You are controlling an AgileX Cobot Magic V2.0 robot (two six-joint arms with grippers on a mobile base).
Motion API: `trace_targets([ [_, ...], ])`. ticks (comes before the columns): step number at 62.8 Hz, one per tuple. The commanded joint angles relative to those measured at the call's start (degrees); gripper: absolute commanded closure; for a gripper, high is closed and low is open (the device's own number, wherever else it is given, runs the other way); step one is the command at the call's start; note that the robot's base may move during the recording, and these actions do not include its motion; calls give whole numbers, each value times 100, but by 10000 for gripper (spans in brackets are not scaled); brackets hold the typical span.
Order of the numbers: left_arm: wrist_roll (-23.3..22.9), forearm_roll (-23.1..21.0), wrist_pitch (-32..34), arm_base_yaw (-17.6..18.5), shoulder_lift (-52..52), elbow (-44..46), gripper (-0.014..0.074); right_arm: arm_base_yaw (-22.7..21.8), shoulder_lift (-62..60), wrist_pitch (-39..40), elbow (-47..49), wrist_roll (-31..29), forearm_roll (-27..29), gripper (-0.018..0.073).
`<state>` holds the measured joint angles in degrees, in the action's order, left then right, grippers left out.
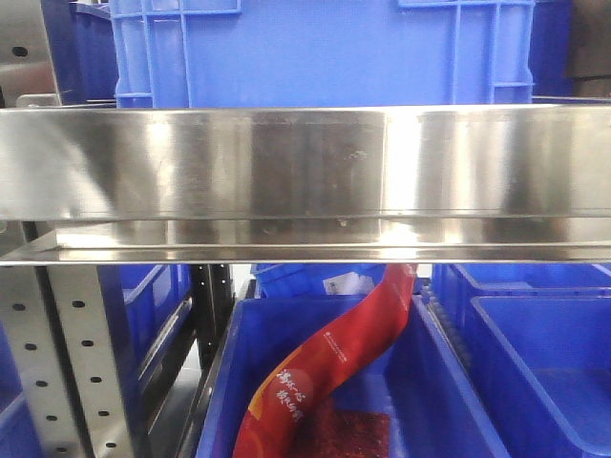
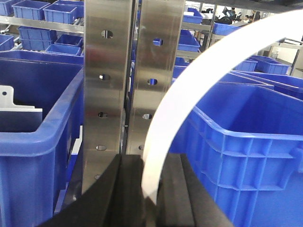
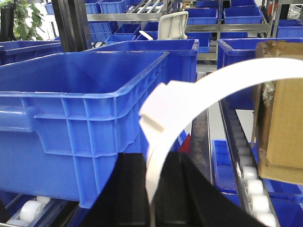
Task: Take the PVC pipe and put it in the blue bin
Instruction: 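Open both grippers to drop the white pipes into the blue bins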
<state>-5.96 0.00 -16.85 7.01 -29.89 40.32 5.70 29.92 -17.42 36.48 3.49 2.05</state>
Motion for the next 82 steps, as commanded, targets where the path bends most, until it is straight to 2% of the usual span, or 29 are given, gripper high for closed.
trace_targets([
  [1, -20, 31, 165, -4, 40, 2, 707, 8, -29, 162, -1, -16, -42, 728],
  [49, -20, 57, 102, -4, -182, 2, 707, 8, -29, 327, -1, -16, 23, 728],
  [56, -20, -44, -84, 76, -309, 355, 707, 53, 111, 151, 210, -16, 23, 728],
  [65, 276, -89, -425, 536, -830, 1037, 707, 319, 655, -261, 846, -61, 23, 728],
  [82, 423, -65, -303, 2033, -2343, 2219, 707, 1077, 2148, -199, 2173, -279, 23, 728],
])
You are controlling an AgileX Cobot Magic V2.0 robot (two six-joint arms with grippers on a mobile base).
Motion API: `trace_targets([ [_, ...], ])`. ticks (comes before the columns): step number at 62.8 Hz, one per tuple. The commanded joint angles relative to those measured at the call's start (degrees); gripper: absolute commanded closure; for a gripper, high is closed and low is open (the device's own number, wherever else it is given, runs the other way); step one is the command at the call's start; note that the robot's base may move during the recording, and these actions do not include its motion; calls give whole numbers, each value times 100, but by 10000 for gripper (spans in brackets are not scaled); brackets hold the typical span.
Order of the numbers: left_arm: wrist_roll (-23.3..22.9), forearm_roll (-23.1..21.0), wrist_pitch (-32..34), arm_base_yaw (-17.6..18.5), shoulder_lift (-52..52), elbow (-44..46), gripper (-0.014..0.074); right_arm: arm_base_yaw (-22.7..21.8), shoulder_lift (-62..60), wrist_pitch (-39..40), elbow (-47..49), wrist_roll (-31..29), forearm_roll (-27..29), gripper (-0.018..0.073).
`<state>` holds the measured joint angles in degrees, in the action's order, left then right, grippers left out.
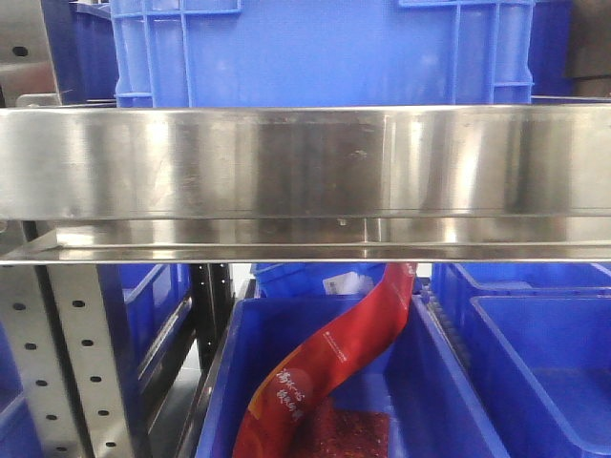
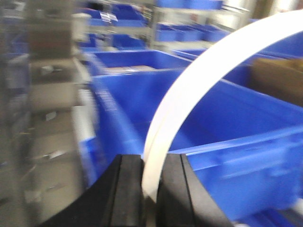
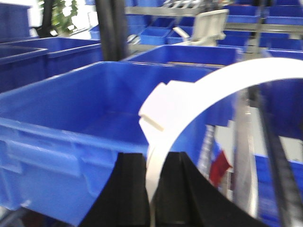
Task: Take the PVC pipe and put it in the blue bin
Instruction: 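Open both grippers to drop the white pipes into the blue bins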
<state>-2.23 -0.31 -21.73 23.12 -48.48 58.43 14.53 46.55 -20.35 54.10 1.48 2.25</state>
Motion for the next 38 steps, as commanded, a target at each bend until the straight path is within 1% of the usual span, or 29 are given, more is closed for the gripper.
trace_targets([
  [1, 49, -35, 199, 479, -584, 538, 707, 227, 577, 94, 492, -77, 2, 728],
  [6, 49, -35, 151, 682, -1155, 1050, 707, 399, 1097, 82, 950, -77, 2, 728],
  [11, 49, -35, -31, 725, -1745, 1757, 707, 527, 1598, 21, 1441, -77, 12, 728],
  [15, 49, -35, -43, 725, -2184, 2209, 707, 591, 2005, -44, 1823, -77, 12, 728],
  [20, 49, 62, 10, 616, -2833, 2855, 707, 602, 2481, -55, 2225, -77, 12, 728],
  [28, 49, 31, 10, 473, -3697, 3676, 707, 602, 3177, -84, 2769, -77, 12, 728],
  [38, 49, 73, 48, 418, -4482, 4210, 707, 602, 3809, -96, 3089, -77, 12, 728],
])
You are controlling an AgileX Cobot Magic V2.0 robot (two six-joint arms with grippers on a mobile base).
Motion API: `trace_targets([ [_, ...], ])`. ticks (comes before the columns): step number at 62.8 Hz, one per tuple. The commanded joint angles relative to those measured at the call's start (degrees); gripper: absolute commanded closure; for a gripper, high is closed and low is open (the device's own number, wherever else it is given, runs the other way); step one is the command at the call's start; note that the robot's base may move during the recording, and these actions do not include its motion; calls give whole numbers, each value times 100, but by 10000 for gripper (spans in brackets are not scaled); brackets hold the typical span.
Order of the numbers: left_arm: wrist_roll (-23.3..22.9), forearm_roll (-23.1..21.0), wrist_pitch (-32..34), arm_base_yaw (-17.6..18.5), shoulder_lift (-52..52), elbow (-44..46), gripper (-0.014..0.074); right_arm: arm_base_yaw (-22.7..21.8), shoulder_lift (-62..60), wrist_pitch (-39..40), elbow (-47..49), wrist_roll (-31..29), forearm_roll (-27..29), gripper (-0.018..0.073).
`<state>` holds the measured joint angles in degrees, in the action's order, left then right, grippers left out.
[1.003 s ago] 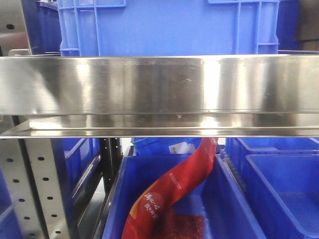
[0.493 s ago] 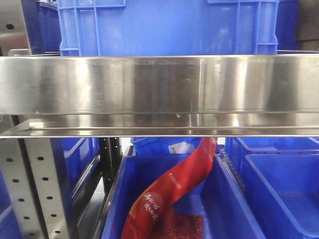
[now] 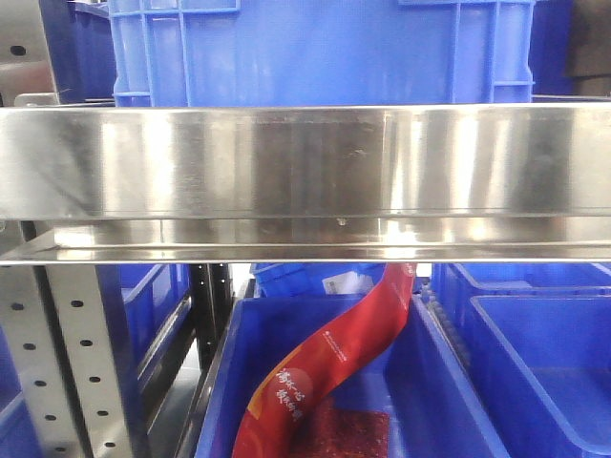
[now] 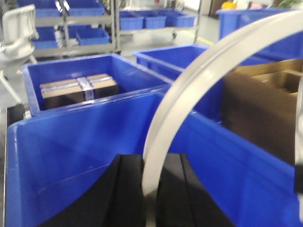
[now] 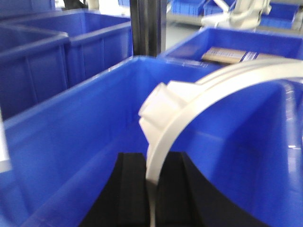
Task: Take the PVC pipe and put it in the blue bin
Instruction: 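Open both grippers to drop the white pipes into the blue bins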
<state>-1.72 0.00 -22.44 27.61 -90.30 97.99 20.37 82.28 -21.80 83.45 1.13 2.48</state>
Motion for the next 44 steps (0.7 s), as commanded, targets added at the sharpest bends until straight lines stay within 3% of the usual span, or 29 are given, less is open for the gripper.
trace_targets([
  [1, -2, 42, 122, -31, -349, 283, 707, 17, 302, 50, 177, -42, -11, 728],
  [24, -2, 0, 155, -118, -763, 295, 674, 17, 710, -27, 178, -42, 19, 697],
  [44, -2, 43, 77, -118, -763, 295, 314, 29, 710, -27, 178, -42, 117, 302],
])
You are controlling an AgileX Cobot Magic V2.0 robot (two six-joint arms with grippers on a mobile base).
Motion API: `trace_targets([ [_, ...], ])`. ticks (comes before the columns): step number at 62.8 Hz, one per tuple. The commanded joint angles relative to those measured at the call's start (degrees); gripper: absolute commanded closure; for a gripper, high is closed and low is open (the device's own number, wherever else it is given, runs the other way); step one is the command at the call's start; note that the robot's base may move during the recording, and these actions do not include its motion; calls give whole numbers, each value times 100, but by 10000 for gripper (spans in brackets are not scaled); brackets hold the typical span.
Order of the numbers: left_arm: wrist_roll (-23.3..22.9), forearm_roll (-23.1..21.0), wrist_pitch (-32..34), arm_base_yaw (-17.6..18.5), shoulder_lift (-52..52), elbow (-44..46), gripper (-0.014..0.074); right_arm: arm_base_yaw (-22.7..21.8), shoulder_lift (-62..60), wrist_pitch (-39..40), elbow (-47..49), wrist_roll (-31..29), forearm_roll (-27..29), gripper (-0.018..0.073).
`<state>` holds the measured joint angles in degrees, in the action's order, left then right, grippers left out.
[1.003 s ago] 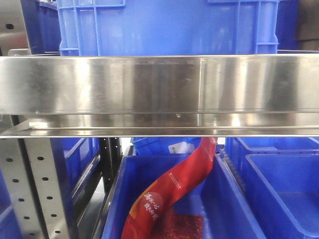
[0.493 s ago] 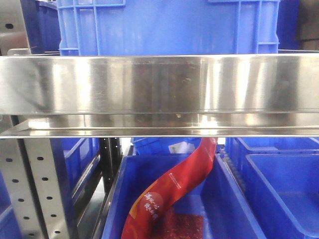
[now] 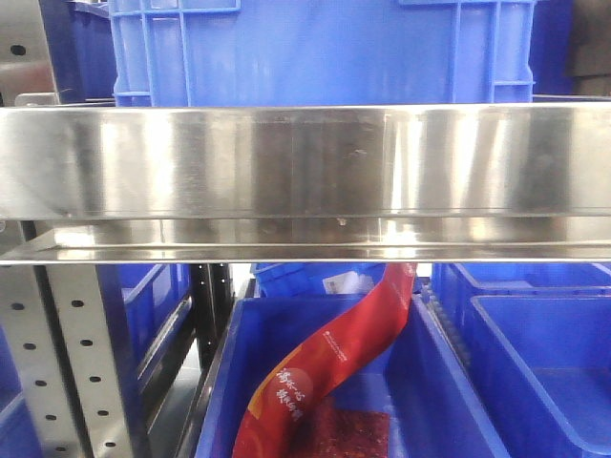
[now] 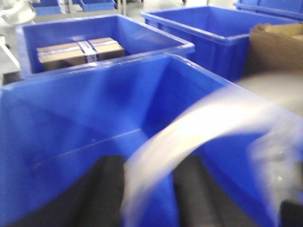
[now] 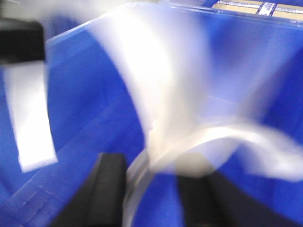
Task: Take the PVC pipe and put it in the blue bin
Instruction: 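Open both grippers to drop the white pipes into the blue bins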
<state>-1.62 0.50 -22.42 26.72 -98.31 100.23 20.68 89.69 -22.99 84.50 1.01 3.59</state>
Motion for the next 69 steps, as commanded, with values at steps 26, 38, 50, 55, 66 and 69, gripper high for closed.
trace_targets([
  [26, -11, -7, 38, -29, 366, 71, 286, -2, -296, -16, 214, -30, 7, 333],
  [38, -11, -7, 26, -29, 720, 71, 440, -2, -597, 85, 214, -30, 7, 494],
  [50, -11, -7, -227, -29, 824, 71, 708, -2, -633, 203, 214, -30, 20, 727],
  [55, -11, -50, -619, -29, 979, 71, 707, -2, -793, -76, 214, -30, 326, 727],
  [66, -11, -302, -1617, -16, 1649, 4, 707, -2, -1525, -951, 203, -30, 768, 727],
  [69, -11, -383, -1589, -16, 1869, -113, 707, -2, -1756, -931, 144, -30, 768, 727],
])
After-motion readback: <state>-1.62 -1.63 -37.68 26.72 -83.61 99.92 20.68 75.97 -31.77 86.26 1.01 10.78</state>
